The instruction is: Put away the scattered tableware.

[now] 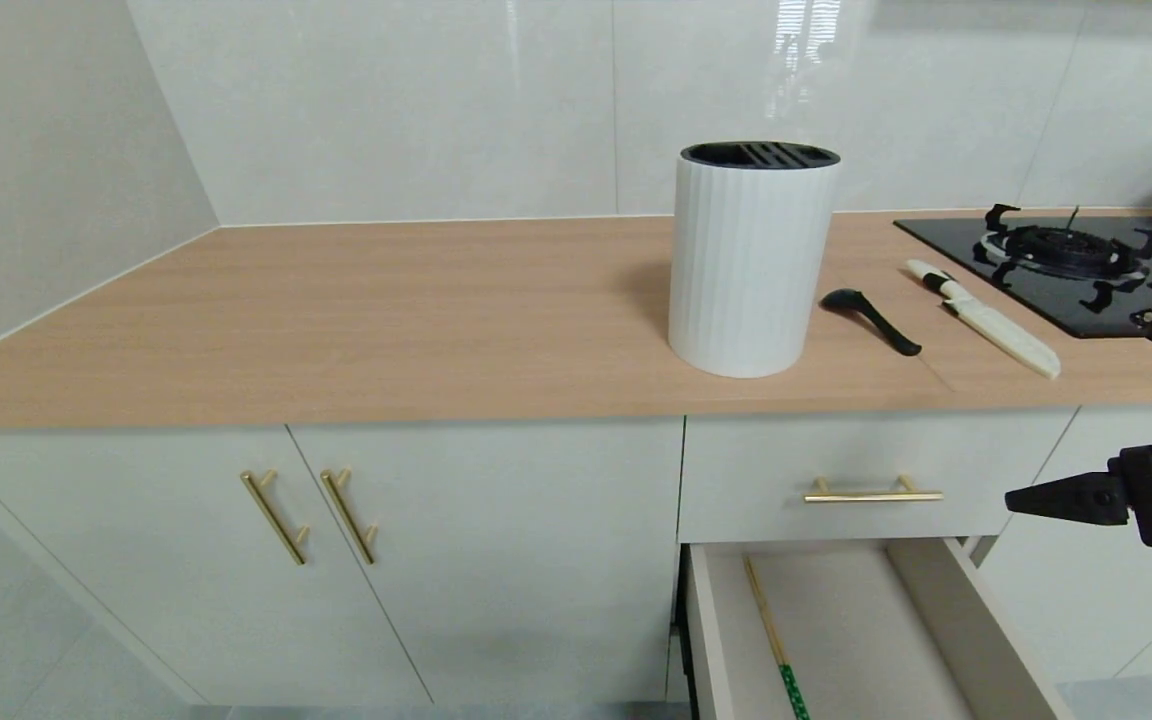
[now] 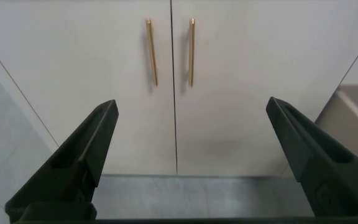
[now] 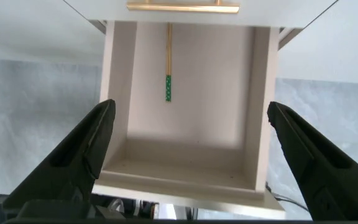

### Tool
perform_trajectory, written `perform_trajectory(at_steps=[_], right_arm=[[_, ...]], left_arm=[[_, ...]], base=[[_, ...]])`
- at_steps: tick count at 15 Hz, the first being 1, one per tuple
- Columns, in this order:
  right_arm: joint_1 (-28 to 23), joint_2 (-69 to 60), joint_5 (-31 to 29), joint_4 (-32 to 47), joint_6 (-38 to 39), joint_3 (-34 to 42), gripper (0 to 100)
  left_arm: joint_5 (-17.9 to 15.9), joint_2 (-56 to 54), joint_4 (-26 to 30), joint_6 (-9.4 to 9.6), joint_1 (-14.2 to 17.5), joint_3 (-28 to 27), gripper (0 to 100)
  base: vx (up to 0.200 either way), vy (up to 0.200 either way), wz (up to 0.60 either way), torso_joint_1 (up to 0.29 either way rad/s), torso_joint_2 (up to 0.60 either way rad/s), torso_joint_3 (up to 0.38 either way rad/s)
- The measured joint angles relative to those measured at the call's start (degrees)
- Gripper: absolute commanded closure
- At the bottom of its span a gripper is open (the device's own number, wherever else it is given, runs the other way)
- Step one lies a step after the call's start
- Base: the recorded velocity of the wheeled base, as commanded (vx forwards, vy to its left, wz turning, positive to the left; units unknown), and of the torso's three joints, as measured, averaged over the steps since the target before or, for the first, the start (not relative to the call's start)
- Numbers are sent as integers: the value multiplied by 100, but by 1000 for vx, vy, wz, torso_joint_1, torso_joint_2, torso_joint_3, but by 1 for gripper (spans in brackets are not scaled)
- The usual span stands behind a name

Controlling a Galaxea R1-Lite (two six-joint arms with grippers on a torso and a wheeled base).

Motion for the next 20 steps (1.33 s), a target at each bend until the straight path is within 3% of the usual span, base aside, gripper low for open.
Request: perform_trajectory(at_steps=[7, 11, 13, 17, 20], right_arm=[[-2, 22, 6, -20, -211, 60, 0], [-113, 290, 68, -924, -622, -11, 0], [-346, 807, 369, -1596, -941, -190, 0], [-975, 2189, 1541, -2389, -1609, -1111, 0], [-1185, 3231, 1735, -2933, -1790, -1836, 0]], left_arm=[[0, 0, 2, 0, 2, 0, 0], [0, 0, 0, 2, -2, 0, 0], [0, 0, 0, 0, 2, 0, 0], [0, 0, 2, 0, -2, 0, 0], [-2, 0, 2, 0, 0, 0, 0]], base=[[0, 0, 0, 182, -438, -256], [0, 0, 0, 24, -49, -30], [0, 0, 0, 0, 0, 0], [0, 0, 0, 0, 0, 0], [0, 0, 0, 0, 0, 0]])
